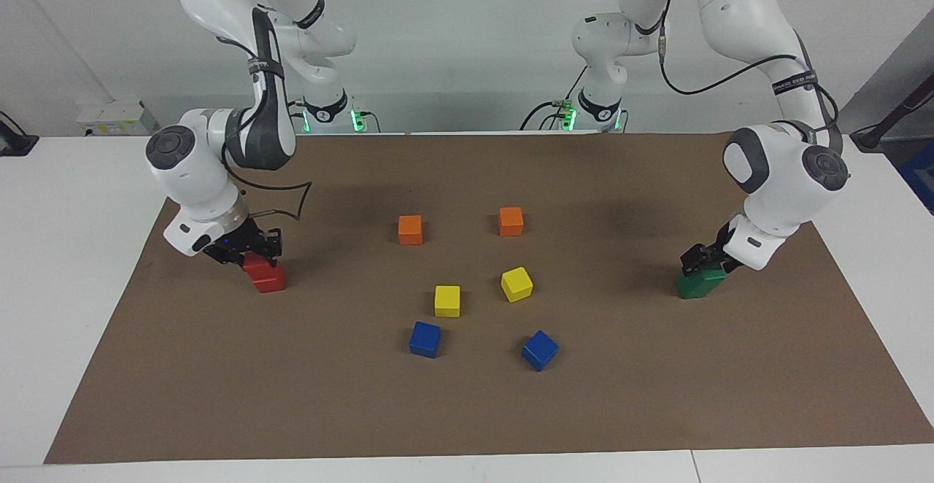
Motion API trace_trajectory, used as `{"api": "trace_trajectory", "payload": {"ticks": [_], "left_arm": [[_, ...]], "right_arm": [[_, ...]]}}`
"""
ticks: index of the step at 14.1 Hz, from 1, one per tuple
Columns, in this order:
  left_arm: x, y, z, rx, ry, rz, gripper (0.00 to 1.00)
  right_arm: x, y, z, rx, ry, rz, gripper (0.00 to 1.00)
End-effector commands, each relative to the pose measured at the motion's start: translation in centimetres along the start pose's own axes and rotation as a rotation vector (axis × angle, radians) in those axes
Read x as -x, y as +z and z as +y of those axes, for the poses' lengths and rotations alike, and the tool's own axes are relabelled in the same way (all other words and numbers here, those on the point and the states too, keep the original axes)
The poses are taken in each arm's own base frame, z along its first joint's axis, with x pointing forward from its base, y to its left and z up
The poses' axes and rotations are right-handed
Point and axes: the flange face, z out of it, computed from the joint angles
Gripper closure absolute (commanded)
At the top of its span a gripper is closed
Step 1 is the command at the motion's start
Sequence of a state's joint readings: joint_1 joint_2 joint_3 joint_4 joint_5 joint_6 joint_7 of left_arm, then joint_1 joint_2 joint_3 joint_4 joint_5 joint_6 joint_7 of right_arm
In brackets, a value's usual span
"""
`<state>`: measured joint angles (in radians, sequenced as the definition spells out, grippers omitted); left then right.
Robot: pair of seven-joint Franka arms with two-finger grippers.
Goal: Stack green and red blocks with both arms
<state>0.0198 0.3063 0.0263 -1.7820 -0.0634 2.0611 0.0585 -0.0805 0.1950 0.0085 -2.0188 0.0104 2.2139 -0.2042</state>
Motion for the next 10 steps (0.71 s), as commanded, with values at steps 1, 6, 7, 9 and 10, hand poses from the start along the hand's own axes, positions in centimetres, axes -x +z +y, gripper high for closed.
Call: {"api": "trace_trajectory", "payload": {"ticks": [1, 6, 7, 9, 10], "left_arm": [[1.8, -5.4, 0.5, -0.014, 0.011, -0.006, 0.00], [6.8, -15.4, 1.6, -0.004, 0.023, -0.043, 0.00], [8.0, -16.8, 2.1, -0.003, 0.027, -0.056, 0.00], [9.7, -19.0, 2.5, -0.004, 0.037, -0.056, 0.00], [10.3, -19.3, 2.7, -0.003, 0.046, -0.071, 0.00]], "right_arm": [[0.2, 0.0, 0.1, -0.004, -0.013, 0.013, 1.00], [0.2, 0.0, 0.1, -0.004, -0.011, 0.013, 1.00], [0.2, 0.0, 0.1, -0.004, -0.009, 0.013, 1.00], [0.1, -0.1, 0.0, -0.003, -0.011, 0.016, 0.74], [0.1, -0.1, 0.1, -0.003, -0.011, 0.016, 0.63]]}}
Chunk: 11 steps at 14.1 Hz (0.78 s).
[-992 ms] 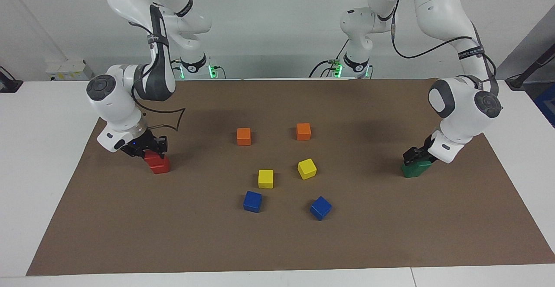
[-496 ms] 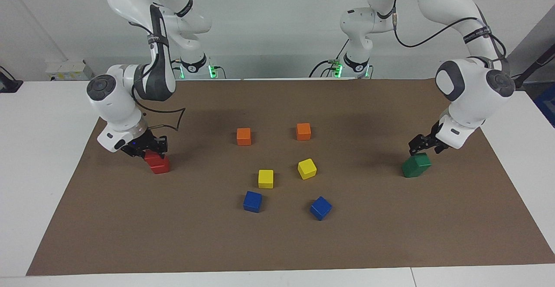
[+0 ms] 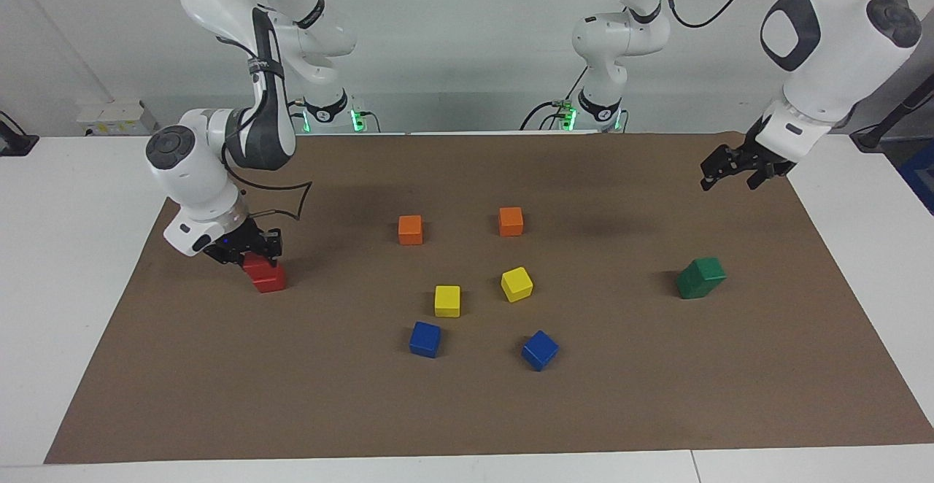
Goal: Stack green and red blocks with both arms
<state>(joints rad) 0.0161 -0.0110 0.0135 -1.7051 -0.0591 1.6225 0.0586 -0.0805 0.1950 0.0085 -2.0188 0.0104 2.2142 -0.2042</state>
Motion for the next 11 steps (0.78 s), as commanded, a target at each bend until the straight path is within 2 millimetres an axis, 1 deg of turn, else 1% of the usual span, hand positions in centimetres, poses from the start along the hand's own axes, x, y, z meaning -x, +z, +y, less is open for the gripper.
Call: {"api": "trace_trajectory", "payload": {"ticks": [1, 4, 6, 7, 8, 11], "left_arm": [[1.8, -0.6, 0.5, -0.015, 0.000, -0.022, 0.00], [1.9, -0.9, 0.1, -0.014, -0.009, -0.017, 0.00], [1.4, -1.1, 0.4, -0.014, -0.004, -0.003, 0.00], [1.0, -1.1, 0.9, -0.018, 0.005, -0.005, 0.00], [0.8, -1.5, 2.0, -0.021, 0.024, 0.003, 0.00], [0.8, -1.6, 2.4, -0.020, 0.032, 0.005, 0.00]], "right_arm": [[0.1, 0.0, 0.1, -0.003, -0.011, 0.016, 0.54], [0.1, -0.1, 0.1, -0.003, -0.009, 0.017, 0.43], [0.1, -0.1, 0.1, -0.003, -0.009, 0.017, 0.28], [0.1, -0.1, 0.1, -0.003, -0.009, 0.018, 0.26], [0.1, -0.1, 0.1, -0.003, -0.009, 0.018, 0.23], [0.0, -0.1, 0.2, -0.003, -0.008, 0.018, 0.23]]}}
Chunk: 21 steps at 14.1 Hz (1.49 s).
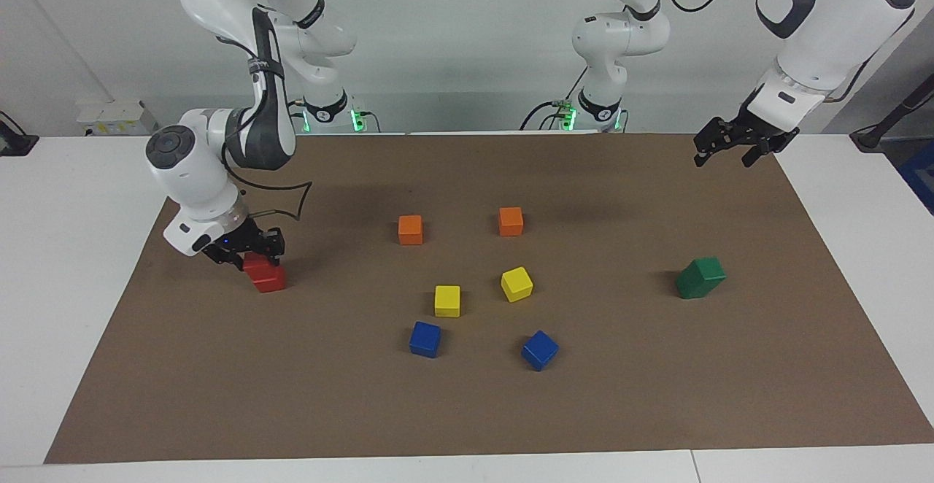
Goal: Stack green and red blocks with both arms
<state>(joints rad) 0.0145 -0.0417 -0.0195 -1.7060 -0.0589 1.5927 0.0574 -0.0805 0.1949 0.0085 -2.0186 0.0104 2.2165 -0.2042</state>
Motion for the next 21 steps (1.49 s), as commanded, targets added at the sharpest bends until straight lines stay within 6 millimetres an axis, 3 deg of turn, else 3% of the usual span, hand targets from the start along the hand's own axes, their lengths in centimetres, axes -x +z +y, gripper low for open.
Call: {"api": "trace_trajectory", "payload": {"ticks": [1, 4, 7, 10, 11, 12, 16, 19, 21], "left_arm": [[-0.5, -0.6, 0.5, -0.018, -0.001, 0.007, 0.00], [-0.8, -1.6, 1.1, -0.030, 0.013, -0.011, 0.00], [-1.0, -1.3, 3.8, -0.074, 0.064, -0.003, 0.00], [-1.0, -1.8, 3.8, -0.065, 0.048, 0.011, 0.00], [-1.2, -1.9, 4.0, -0.062, 0.047, 0.031, 0.00], [-1.3, -1.7, 4.2, -0.063, 0.037, 0.047, 0.00], [-1.2, -1.4, 4.2, -0.064, 0.026, 0.041, 0.00], [-1.3, -1.5, 4.0, -0.073, 0.016, 0.050, 0.00], [-1.1, -1.7, 2.8, -0.073, -0.014, 0.040, 0.00]], "right_arm": [[-0.1, -0.1, 0.1, -0.003, -0.009, 0.017, 0.22], [-1.6, -1.5, 0.1, -0.002, -0.012, 0.026, 0.19], [-2.7, -4.1, -0.2, -0.002, 0.037, 0.039, 0.14], [-3.3, -8.5, -0.3, -0.012, 0.072, 0.030, 0.10], [-3.3, -10.4, -0.4, -0.011, 0.082, 0.036, 0.04], [-3.0, -11.9, -0.6, -0.011, 0.082, 0.037, 0.00], [-0.6, -18.0, -1.5, -0.008, 0.073, 0.054, 0.00], [2.5, -21.8, -2.1, -0.012, 0.074, 0.016, 0.00], [4.7, -24.4, -2.5, -0.012, 0.073, 0.005, 0.00]]}}
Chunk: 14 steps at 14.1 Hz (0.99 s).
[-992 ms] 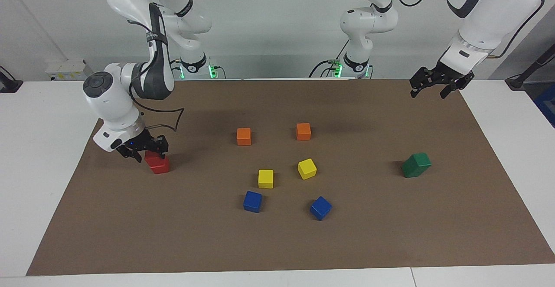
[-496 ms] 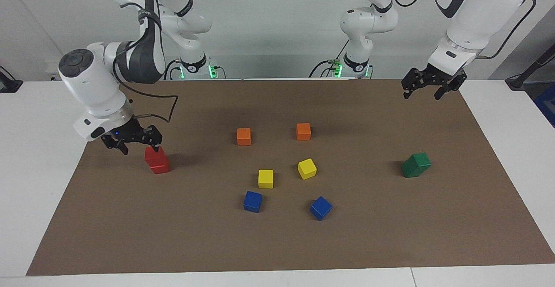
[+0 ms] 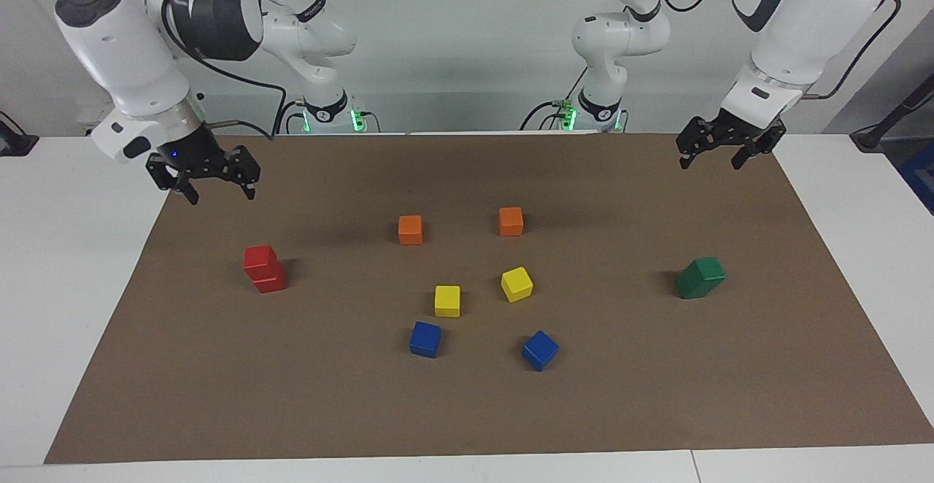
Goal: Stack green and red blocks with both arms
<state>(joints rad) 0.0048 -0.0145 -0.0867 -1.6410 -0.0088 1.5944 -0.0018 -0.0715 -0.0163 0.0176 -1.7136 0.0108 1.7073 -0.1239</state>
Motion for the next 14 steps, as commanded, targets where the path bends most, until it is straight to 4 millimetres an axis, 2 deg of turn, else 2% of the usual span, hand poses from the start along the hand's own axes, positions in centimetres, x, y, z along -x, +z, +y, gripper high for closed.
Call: {"api": "trace_trajectory", "payload": {"ticks": [1, 3, 4, 6, 9, 14], "left_arm": [[0.0, -0.1, -1.1, -0.017, -0.035, 0.000, 0.00], [-0.1, -0.2, -0.7, -0.017, -0.038, 0.005, 0.00], [-0.1, -0.2, -0.4, -0.011, -0.070, 0.002, 0.00], [-0.1, -0.1, -0.3, -0.011, -0.097, -0.001, 0.00], [0.0, -0.2, -0.4, -0.010, -0.095, -0.003, 0.00], [0.1, -0.3, -0.5, -0.009, -0.094, -0.001, 0.00]], "right_arm": [[3.2, -3.5, -0.6, -0.013, 0.016, -0.007, 0.00], [4.9, -4.9, -0.7, -0.014, 0.022, -0.025, 0.00], [5.0, -5.0, -0.7, -0.013, 0.026, -0.021, 0.00], [4.2, -4.2, -0.3, -0.009, 0.031, -0.028, 0.00], [3.2, -4.2, 0.2, -0.020, 0.036, -0.074, 0.00], [3.3, -3.9, 0.3, -0.011, 0.037, -0.086, 0.00]]}}
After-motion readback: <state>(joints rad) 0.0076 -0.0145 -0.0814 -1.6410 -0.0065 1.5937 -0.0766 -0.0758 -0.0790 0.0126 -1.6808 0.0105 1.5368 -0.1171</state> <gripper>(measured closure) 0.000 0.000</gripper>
